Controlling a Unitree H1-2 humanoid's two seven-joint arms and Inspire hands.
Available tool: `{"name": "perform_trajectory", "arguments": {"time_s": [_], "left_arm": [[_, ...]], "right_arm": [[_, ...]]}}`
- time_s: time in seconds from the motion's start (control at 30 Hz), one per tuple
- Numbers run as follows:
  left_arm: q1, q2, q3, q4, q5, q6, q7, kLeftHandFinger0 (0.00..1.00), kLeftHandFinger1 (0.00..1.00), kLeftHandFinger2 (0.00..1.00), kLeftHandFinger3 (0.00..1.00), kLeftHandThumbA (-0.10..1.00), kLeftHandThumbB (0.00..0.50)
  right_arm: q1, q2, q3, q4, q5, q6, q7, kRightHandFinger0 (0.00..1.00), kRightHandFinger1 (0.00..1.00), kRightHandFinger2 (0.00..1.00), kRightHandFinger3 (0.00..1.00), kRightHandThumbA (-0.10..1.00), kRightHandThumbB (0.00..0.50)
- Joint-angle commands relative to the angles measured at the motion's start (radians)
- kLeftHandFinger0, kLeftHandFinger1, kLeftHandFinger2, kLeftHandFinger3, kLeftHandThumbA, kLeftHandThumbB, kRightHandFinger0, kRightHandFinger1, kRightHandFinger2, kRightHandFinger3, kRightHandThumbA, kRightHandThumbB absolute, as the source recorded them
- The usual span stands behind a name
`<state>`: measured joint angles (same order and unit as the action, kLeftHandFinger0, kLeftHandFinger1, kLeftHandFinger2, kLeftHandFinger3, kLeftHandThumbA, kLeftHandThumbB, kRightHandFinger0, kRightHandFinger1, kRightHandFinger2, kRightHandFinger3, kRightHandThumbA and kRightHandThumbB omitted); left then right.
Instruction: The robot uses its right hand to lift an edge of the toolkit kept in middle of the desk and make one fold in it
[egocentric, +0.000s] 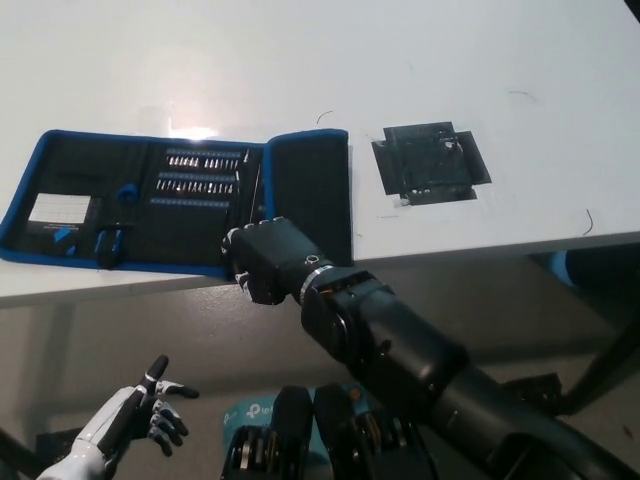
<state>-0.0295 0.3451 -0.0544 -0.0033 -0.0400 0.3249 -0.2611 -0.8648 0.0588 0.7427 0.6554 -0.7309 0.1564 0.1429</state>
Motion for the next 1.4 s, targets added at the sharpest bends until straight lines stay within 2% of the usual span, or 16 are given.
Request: {"name": "perform_trajectory", "arguments": {"time_s": [0.0, 0.1, 0.13, 0.2, 0.4, 0.47, 0.57, 0.67, 0.83, 0.9, 1.0, 1.13, 1.2, 1.27, 1.3, 1.37], "left_arm": [[-0.017, 0.017, 0.012, -0.014, -0.003, 0.008, -0.009, 0.35, 0.34, 0.31, 0.59, 1.0, 0.5], [-0.012, 0.012, 0.015, -0.003, -0.008, -0.008, -0.008, 0.34, 0.33, 0.32, 0.58, 1.0, 0.484], [-0.009, 0.011, 0.016, -0.003, -0.008, -0.009, -0.007, 0.34, 0.33, 0.32, 0.58, 1.0, 0.486], [0.003, 0.008, 0.019, -0.01, -0.01, -0.007, -0.004, 0.35, 0.35, 0.33, 0.58, 1.0, 0.471], [0.008, 0.006, 0.019, -0.01, -0.009, 0.001, -0.002, 0.39, 0.39, 0.39, 0.59, 1.0, 0.491], [0.016, 0.007, 0.016, -0.011, -0.003, -0.004, 0.0, 0.4, 0.39, 0.4, 0.6, 1.0, 0.493], [0.023, 0.014, 0.017, -0.01, -0.022, -0.024, -0.021, 0.44, 0.42, 0.43, 0.64, 1.0, 0.457], [0.025, 0.013, 0.02, -0.012, -0.018, -0.007, -0.013, 0.45, 0.42, 0.41, 0.62, 1.0, 0.496], [0.028, 0.018, 0.023, -0.002, -0.011, -0.018, -0.009, 0.41, 0.4, 0.39, 0.63, 1.0, 0.499], [0.025, 0.013, 0.023, 0.008, -0.004, -0.029, 0.0, 0.4, 0.39, 0.37, 0.61, 1.0, 0.5], [0.027, 0.005, 0.027, 0.001, -0.003, -0.018, 0.008, 0.4, 0.39, 0.36, 0.6, 1.0, 0.487], [0.031, 0.01, 0.026, 0.0, 0.001, -0.024, 0.006, 0.39, 0.39, 0.36, 0.59, 1.0, 0.483], [0.027, 0.014, 0.022, 0.001, 0.004, -0.014, 0.002, 0.4, 0.4, 0.39, 0.61, 1.0, 0.5], [0.025, 0.015, 0.021, 0.007, 0.006, -0.019, 0.002, 0.4, 0.39, 0.38, 0.61, 1.0, 0.5], [0.024, 0.015, 0.02, 0.006, 0.007, -0.018, 0.003, 0.4, 0.39, 0.38, 0.61, 1.0, 0.5], [0.021, 0.01, 0.021, 0.001, 0.006, -0.014, 0.005, 0.4, 0.4, 0.38, 0.6, 1.0, 0.5]], "right_arm": [[-0.017, -0.021, -0.023, -0.105, 0.0, 0.056, 0.104, 1.0, 1.0, 1.0, 1.0, 0.32, 0.391], [-0.019, -0.053, -0.062, -0.239, 0.035, 0.138, 0.211, 1.0, 1.0, 1.0, 1.0, 0.45, 0.49], [-0.018, -0.052, -0.062, -0.245, 0.033, 0.142, 0.218, 1.0, 1.0, 1.0, 1.0, 0.45, 0.492], [-0.015, -0.066, -0.08, -0.317, 0.047, 0.173, 0.269, 1.0, 1.0, 1.0, 1.0, 0.56, 0.5], [-0.001, -0.077, -0.113, -0.438, 0.087, 0.22, 0.352, 1.0, 1.0, 1.0, 1.0, 0.71, 0.5], [0.006, -0.075, -0.115, -0.457, 0.093, 0.217, 0.359, 1.0, 1.0, 1.0, 1.0, 0.72, 0.5], [0.024, -0.059, -0.139, -0.513, 0.125, 0.238, 0.375, 1.0, 1.0, 1.0, 1.0, 0.69, 0.5], [0.034, -0.045, -0.148, -0.565, 0.133, 0.263, 0.39, 1.0, 1.0, 1.0, 1.0, 0.66, 0.5], [0.019, -0.038, -0.182, -0.69, 0.147, 0.312, 0.426, 1.0, 1.0, 1.0, 1.0, 0.6, 0.5], [-0.004, -0.034, -0.283, -0.77, 0.168, 0.314, 0.455, 1.0, 1.0, 1.0, 1.0, 0.52, 0.493], [-0.022, -0.05, -0.378, -0.835, 0.186, 0.314, 0.511, 1.0, 1.0, 1.0, 1.0, 0.5, 0.458], [-0.015, -0.124, -0.483, -0.902, 0.286, 0.314, 0.49, 1.0, 1.0, 1.0, 1.0, 0.53, 0.465], [0.059, -0.172, -0.603, -0.945, 0.365, 0.298, 0.436, 1.0, 1.0, 1.0, 1.0, 0.47, 0.429], [0.116, -0.194, -0.653, -0.97, 0.392, 0.262, 0.412, 1.0, 1.0, 1.0, 1.0, 0.35, 0.337], [0.126, -0.196, -0.663, -0.976, 0.399, 0.261, 0.409, 0.98, 1.0, 1.0, 1.0, 0.35, 0.333], [0.196, -0.221, -0.703, -1.004, 0.416, 0.233, 0.388, 0.8, 1.0, 1.0, 1.0, 0.26, 0.288]]}}
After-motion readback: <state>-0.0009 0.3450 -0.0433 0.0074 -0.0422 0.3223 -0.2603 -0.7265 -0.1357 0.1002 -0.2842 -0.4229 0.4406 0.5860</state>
